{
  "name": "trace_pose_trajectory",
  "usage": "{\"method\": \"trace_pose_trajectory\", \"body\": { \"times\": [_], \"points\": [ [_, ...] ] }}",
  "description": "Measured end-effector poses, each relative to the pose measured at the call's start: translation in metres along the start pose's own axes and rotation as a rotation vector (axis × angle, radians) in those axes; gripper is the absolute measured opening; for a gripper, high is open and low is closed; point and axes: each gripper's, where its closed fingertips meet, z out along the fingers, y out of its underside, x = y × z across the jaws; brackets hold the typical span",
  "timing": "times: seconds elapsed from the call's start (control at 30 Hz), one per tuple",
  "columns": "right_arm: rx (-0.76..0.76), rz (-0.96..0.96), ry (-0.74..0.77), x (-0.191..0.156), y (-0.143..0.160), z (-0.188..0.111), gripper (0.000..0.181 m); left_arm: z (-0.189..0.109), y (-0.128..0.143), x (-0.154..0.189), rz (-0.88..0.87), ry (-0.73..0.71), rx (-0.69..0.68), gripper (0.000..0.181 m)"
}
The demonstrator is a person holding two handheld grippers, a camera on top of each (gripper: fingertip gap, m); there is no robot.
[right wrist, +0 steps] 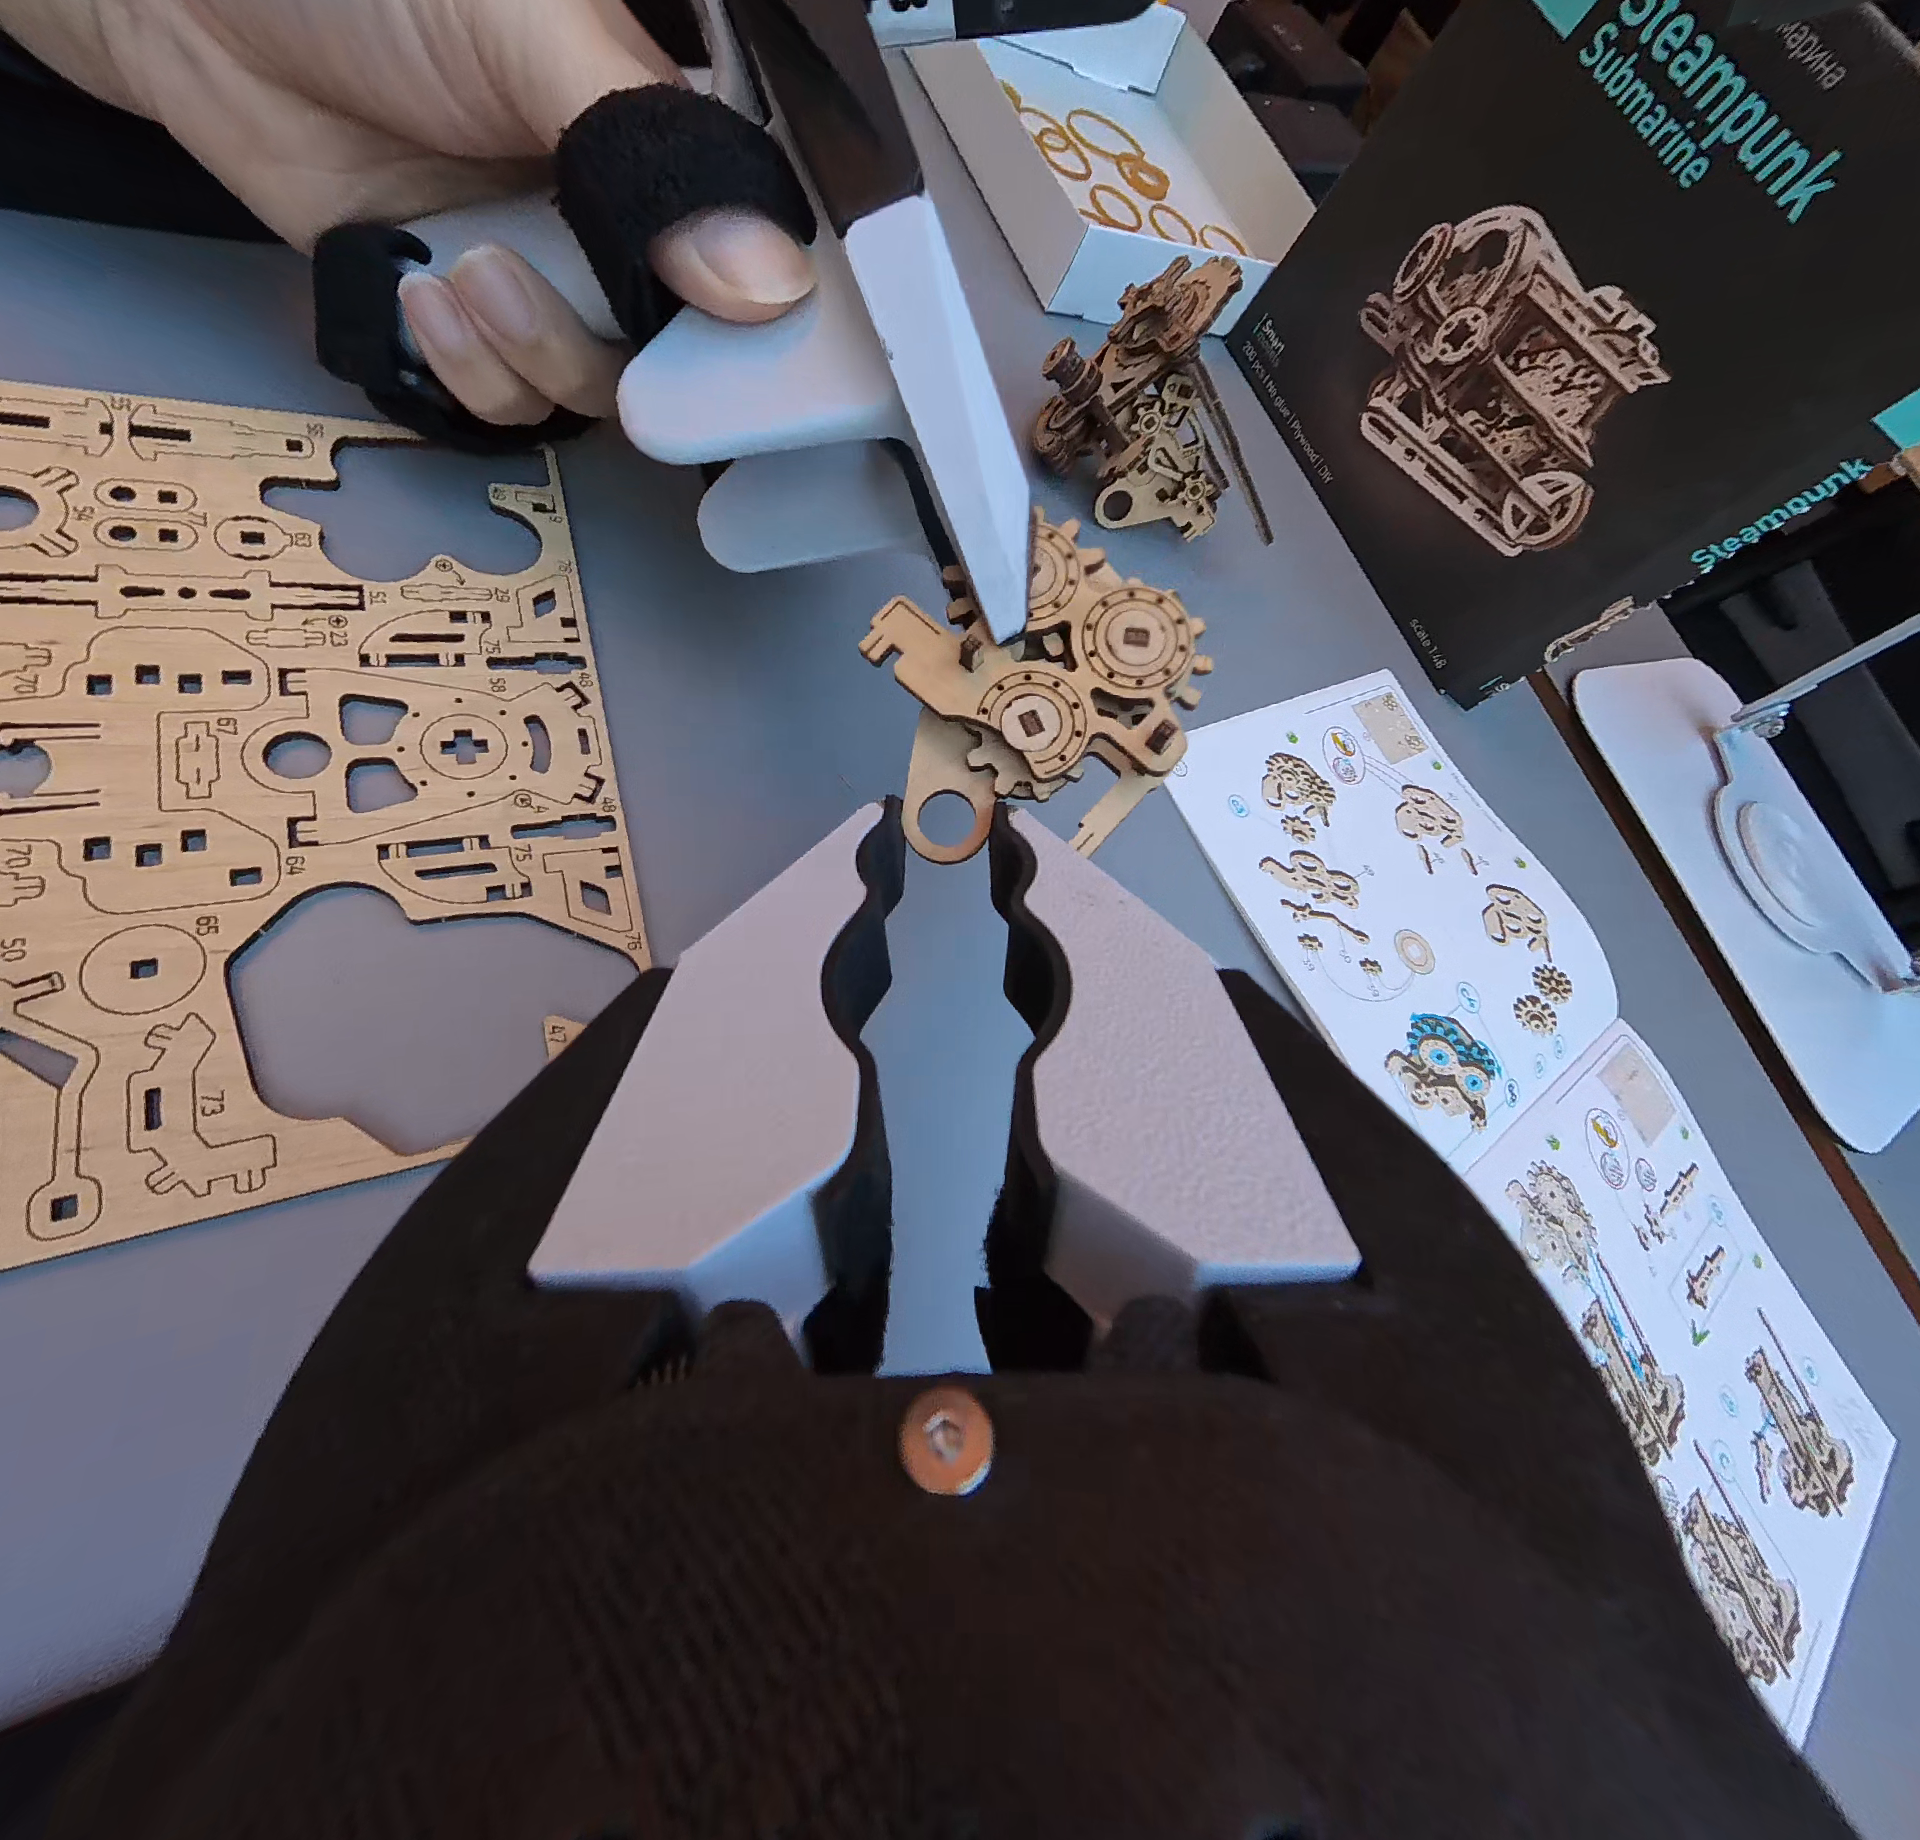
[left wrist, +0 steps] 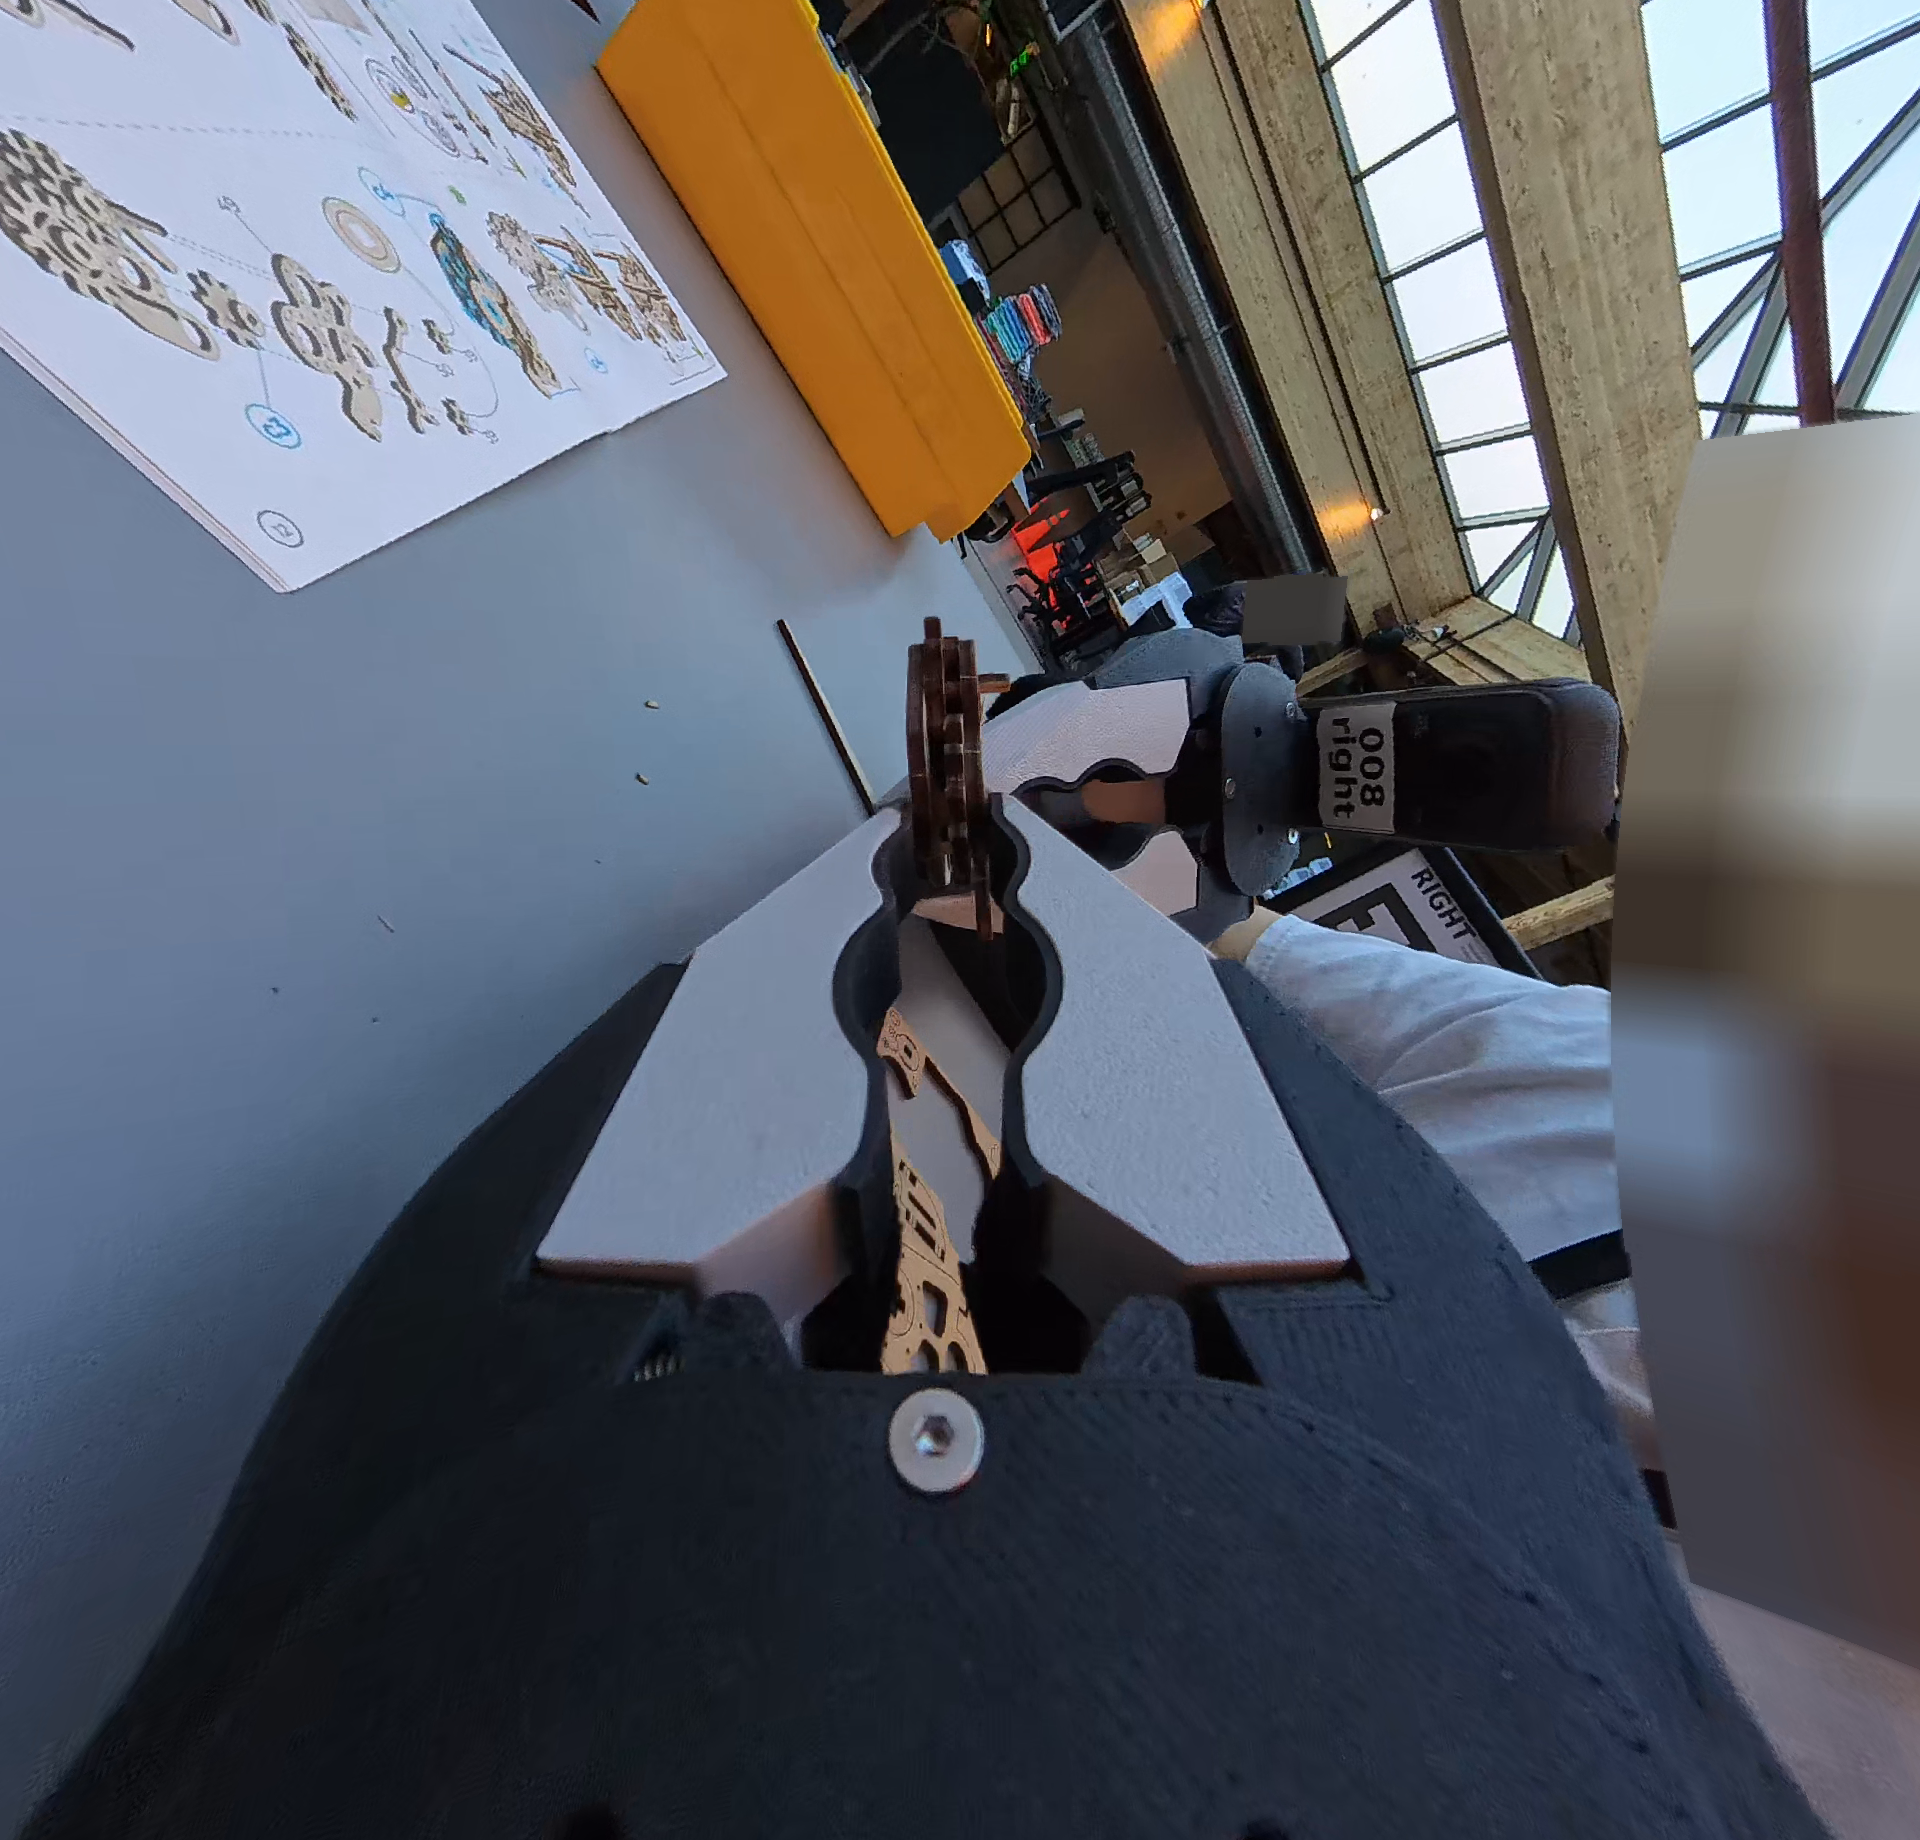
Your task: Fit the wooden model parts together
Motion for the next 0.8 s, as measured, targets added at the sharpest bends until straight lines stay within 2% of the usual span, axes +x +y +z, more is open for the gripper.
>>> {"method": "trace_pose_trajectory", "body": {
  "times": [0.17, 0.4, 0.5, 0.73, 0.8],
  "points": [
    [-0.04, -0.02, -0.006, 0.003, 0.012, 0.001, 0.015, -0.011, -0.009, -0.001, 0.009, -0.01, 0.008, 0.023],
    [-0.1, -0.027, 0.036, 0.022, 0.036, 0.002, 0.015, -0.051, -0.045, -0.012, 0.104, -0.122, 0.115, 0.017],
    [-0.106, -0.004, 0.001, 0.019, 0.039, 0.005, 0.015, -0.053, -0.047, -0.013, 0.096, -0.121, 0.116, 0.016],
    [-0.106, 0.169, -0.213, -0.009, 0.032, 0.017, 0.015, -0.045, -0.036, -0.016, 0.09, -0.126, 0.056, 0.014],
    [-0.134, 0.192, -0.212, -0.009, 0.032, 0.019, 0.015, -0.043, -0.034, -0.017, 0.083, -0.122, 0.044, 0.014]
  ]
}}
